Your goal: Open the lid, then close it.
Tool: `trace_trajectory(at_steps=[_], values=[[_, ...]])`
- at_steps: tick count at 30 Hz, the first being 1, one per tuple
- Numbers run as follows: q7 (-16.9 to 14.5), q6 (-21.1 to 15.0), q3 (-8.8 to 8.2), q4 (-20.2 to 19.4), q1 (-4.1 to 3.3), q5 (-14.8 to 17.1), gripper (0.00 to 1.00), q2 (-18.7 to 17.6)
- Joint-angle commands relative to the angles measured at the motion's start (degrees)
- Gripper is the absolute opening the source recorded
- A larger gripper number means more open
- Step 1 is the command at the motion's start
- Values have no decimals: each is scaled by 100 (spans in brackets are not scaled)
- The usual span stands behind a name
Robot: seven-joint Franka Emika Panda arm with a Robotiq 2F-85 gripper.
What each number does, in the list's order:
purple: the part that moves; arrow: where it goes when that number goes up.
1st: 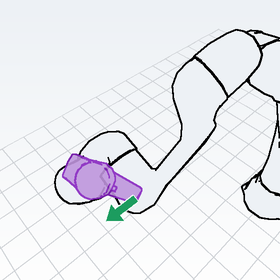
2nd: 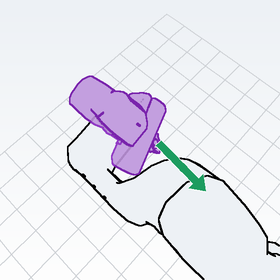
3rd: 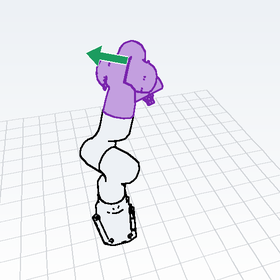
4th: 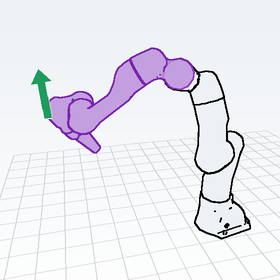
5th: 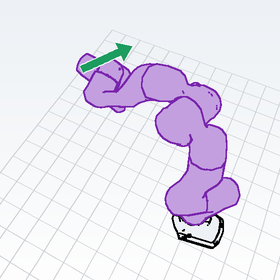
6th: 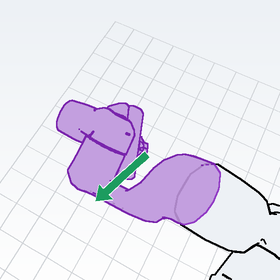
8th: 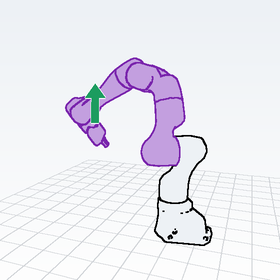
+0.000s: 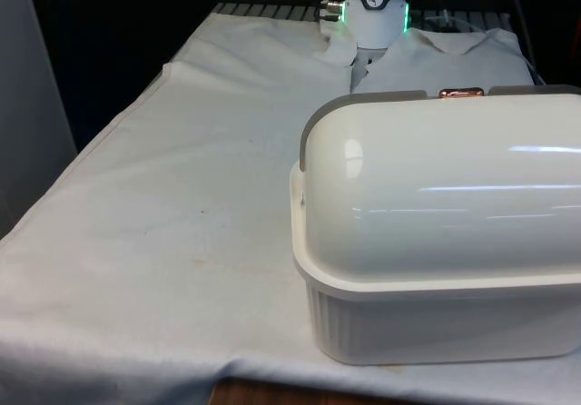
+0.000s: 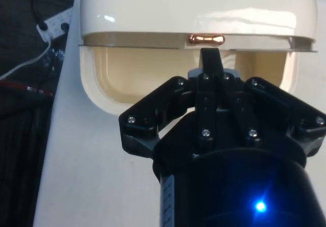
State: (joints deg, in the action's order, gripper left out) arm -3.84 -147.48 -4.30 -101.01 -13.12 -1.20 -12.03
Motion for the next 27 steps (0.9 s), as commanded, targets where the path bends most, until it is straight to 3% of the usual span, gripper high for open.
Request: trace_trajectory(at_steps=[1, 3, 5, 14, 21, 26, 27], values=[[23, 143, 0, 92, -11, -23, 0, -57], [0, 120, 6, 86, 0, 0, 0, -52], [23, 395, 6, 252, -11, -29, 0, -138], [17, 773, 23, 481, -29, -11, 3, -195], [17, 848, 29, 516, -29, -6, 42, -189], [17, 854, 29, 516, -29, 0, 61, -189], [17, 854, 29, 516, -29, 0, 70, -189]])
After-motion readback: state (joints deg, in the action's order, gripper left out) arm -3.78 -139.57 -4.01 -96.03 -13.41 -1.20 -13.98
